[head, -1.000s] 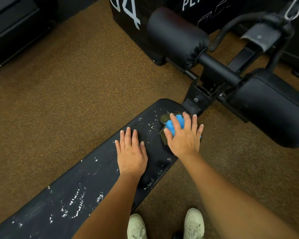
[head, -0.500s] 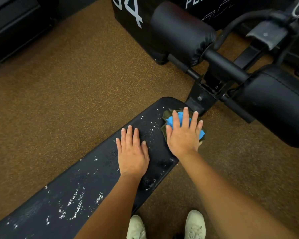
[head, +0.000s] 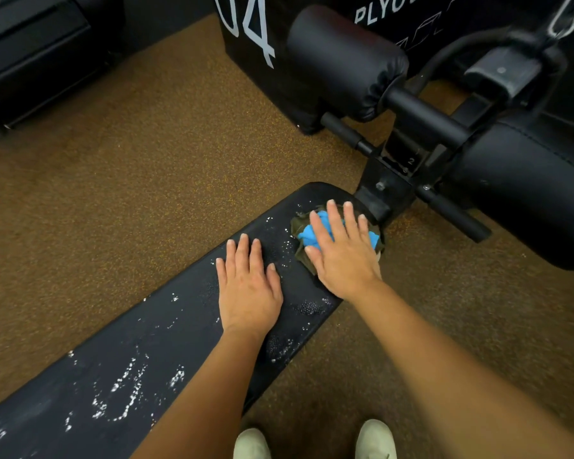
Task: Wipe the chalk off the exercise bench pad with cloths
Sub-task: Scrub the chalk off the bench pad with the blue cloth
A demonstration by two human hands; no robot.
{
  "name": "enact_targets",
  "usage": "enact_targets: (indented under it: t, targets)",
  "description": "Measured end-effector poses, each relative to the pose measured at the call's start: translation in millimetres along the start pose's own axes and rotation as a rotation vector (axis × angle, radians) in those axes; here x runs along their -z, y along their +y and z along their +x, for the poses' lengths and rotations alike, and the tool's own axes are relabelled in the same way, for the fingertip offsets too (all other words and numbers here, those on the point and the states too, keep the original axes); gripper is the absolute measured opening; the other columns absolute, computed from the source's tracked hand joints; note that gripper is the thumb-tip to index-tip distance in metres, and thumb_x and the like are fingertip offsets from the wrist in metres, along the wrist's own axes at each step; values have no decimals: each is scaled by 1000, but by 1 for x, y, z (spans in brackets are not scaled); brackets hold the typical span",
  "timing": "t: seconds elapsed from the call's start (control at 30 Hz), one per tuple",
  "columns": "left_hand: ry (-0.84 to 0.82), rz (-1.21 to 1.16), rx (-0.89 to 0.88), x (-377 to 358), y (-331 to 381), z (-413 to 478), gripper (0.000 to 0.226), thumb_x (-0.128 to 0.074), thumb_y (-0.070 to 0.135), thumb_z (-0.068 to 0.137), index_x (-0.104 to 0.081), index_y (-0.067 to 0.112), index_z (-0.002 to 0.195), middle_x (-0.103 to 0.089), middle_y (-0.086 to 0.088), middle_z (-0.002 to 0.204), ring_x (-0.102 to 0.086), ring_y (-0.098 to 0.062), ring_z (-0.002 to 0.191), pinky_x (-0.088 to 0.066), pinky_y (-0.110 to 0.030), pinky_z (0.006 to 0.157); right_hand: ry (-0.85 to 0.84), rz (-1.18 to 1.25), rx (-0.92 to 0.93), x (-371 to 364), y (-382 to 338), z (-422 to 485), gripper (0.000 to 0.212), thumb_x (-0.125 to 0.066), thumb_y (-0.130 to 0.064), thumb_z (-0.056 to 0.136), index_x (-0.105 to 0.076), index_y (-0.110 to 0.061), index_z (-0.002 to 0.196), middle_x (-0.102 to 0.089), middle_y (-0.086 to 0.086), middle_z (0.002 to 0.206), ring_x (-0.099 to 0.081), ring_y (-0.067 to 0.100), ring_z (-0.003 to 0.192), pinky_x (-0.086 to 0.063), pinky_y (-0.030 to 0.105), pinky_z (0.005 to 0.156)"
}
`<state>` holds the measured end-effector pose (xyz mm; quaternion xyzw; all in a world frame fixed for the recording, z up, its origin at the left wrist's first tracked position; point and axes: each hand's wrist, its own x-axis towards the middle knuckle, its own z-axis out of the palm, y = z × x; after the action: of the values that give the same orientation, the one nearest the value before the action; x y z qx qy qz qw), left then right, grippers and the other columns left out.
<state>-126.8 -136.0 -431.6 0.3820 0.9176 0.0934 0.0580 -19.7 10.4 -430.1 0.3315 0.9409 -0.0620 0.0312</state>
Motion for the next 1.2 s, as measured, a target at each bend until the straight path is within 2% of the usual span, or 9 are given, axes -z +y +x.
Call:
enact_targets:
  t: [0.07,0.23,0.43,0.57,0.63,0.8,0.9,1.03,1.2]
  targets:
    - [12,0,1,0,1,0,62,-17,42,94,-30,11,146,-21,-8,157,-8,-26,146,-9,-47,118,-6,5,72,-1,14,-4,65,-9,-52,96,-13,-21,153,-5,15,161,2,35,147,-2,50,118]
    - [-1,-40,26,-1,3,-4,58,-23,38,96,-29,11,147,-18,-9,157,-5,-28,146,-6,-46,118,20,85,-274,0,-9,12,62,-23,-45,100,-8,-16,153,-1,18,160,5,38,146,0,53,117]
    - [22,-75,82,-7,11,-8,53,-34,29,99,-29,9,147,-17,-12,157,-6,-32,146,-4,-46,117,96,77,15,-10,-8,-16,59,-27,-41,99,-25,-12,150,-12,21,158,-7,38,146,-10,50,117]
    - [30,-66,90,-8,12,-10,54,-29,32,97,-31,9,146,-20,-14,156,-9,-33,145,-6,-47,117,162,157,-258,-5,-3,7,56,-42,-38,97,-35,-10,145,-22,27,152,-21,43,139,-17,53,116]
    - [44,-39,85,-8,14,-10,59,-23,35,94,-33,8,145,-24,-15,155,-14,-34,144,-9,-48,116,157,144,-318,-3,-15,18,57,-42,-37,96,-35,-9,145,-29,24,148,-25,42,136,-17,55,115]
    - [58,-19,98,-9,16,-11,58,-25,33,92,-36,6,143,-30,-17,152,-19,-35,143,-16,-52,115,98,83,43,-8,-1,-16,55,-29,-36,97,-35,-9,145,-37,17,145,-31,38,135,-25,53,114]
    - [36,-28,98,-7,16,-9,59,-26,33,91,-37,5,142,-30,-18,152,-19,-36,143,-16,-53,115,94,71,-40,-1,13,-10,59,-31,-38,96,-32,-6,145,-37,16,144,-29,36,135,-26,52,113]
    - [1,-22,61,-4,12,-3,61,-26,33,89,-37,3,141,-29,-19,151,-17,-36,143,-15,-53,115,60,124,-266,3,-18,20,65,-36,-37,96,-21,-5,150,-21,16,156,-12,40,144,-10,53,116]
    - [-12,13,39,-4,10,-2,61,-29,33,89,-36,3,142,-29,-19,152,-17,-35,143,-15,-53,115,-2,73,56,-4,-12,-15,60,-26,-36,99,-18,-8,151,-20,11,159,-11,34,147,-14,50,119]
